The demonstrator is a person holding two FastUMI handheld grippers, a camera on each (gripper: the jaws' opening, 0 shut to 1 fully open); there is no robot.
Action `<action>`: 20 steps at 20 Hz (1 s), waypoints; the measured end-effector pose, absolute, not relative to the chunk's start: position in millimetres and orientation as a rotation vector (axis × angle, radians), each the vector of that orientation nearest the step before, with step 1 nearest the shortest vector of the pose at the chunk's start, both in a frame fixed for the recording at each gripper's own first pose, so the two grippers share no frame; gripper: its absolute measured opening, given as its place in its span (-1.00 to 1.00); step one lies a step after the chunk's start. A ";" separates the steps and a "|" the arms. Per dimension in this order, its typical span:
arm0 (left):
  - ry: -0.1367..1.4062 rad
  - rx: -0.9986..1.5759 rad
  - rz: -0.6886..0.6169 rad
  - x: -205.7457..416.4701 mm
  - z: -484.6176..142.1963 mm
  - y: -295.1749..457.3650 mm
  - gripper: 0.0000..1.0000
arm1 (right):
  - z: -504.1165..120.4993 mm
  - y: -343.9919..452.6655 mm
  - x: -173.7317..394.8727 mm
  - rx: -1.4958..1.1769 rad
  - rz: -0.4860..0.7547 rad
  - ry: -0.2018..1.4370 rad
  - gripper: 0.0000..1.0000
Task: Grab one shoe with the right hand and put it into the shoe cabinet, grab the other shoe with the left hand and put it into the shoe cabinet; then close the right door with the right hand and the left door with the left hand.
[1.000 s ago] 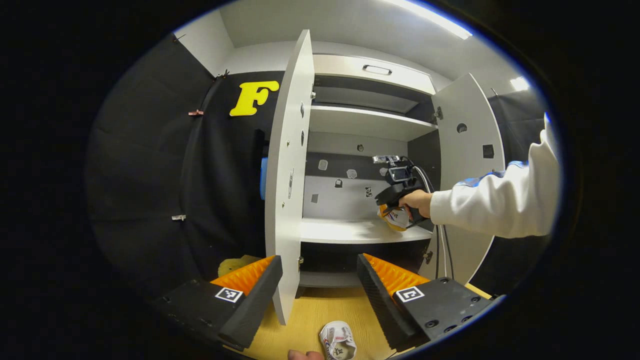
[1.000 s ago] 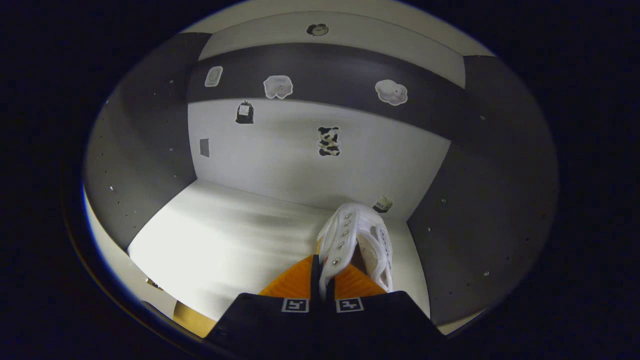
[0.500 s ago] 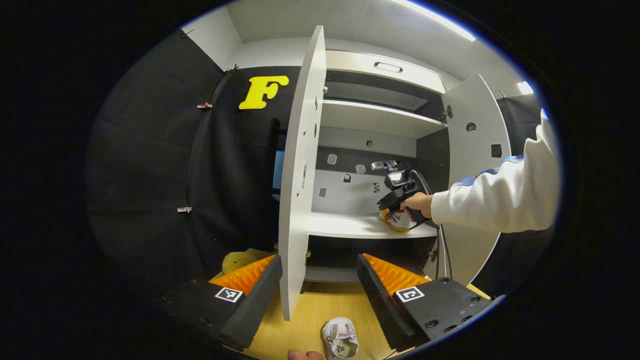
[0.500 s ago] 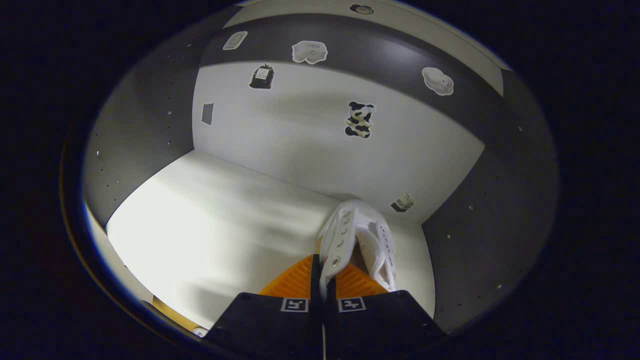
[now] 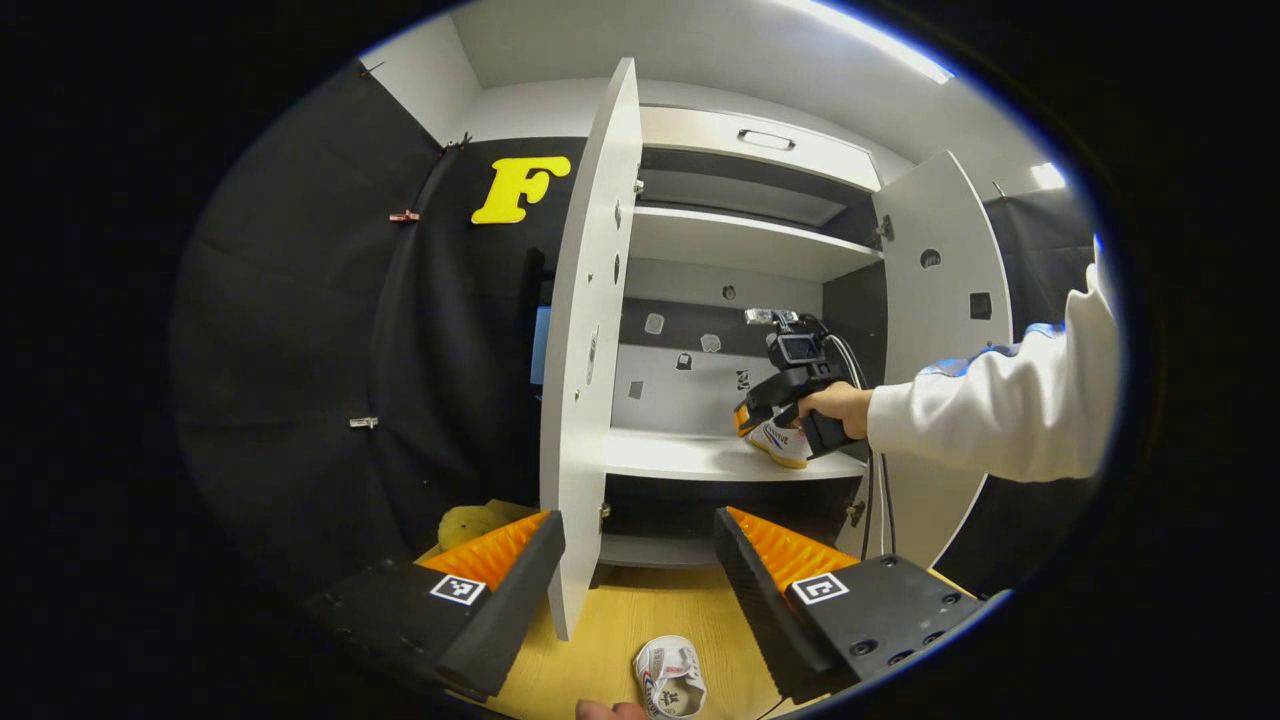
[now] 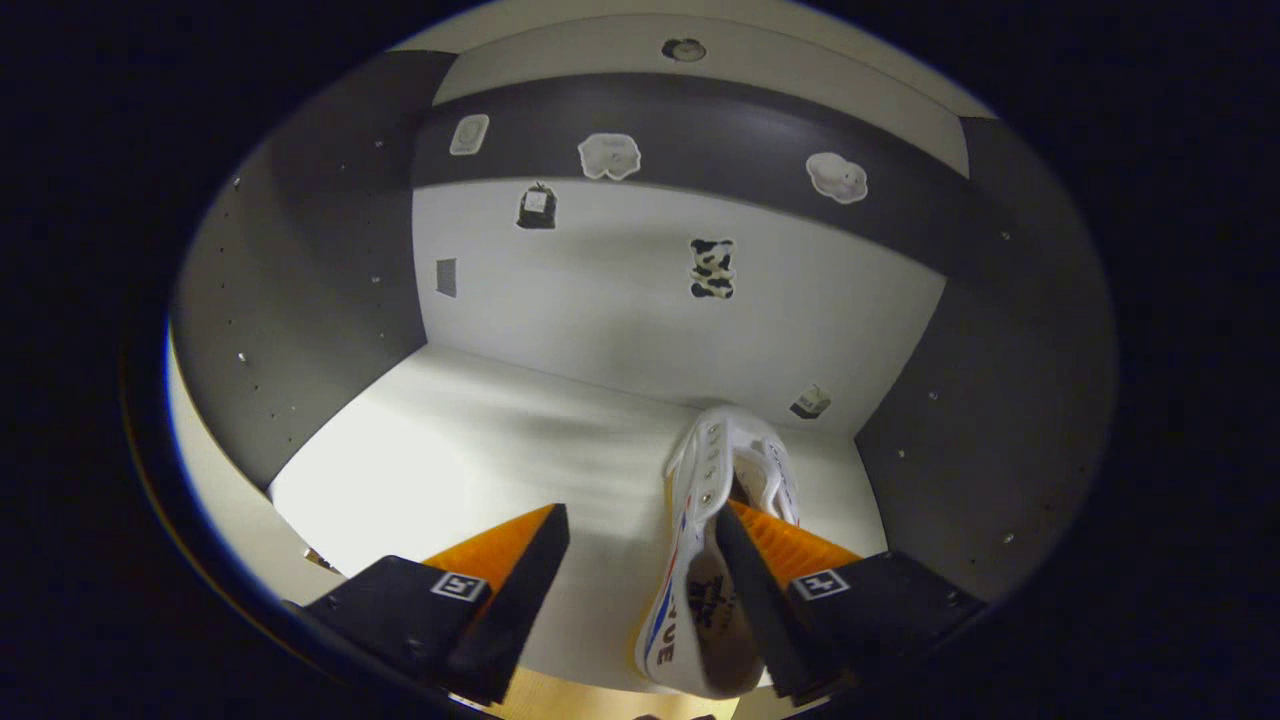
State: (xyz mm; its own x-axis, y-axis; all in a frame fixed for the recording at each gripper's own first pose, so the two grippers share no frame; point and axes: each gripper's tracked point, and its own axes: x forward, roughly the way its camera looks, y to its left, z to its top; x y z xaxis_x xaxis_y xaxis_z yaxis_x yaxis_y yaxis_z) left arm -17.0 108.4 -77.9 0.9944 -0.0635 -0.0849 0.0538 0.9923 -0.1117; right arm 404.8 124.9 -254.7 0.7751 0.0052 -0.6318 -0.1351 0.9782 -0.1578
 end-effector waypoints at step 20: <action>0.083 -0.066 -0.081 -41.5 -112.4 92.2 0.89 | -94.4 114.5 110.0 0.023 0.050 0.190 0.96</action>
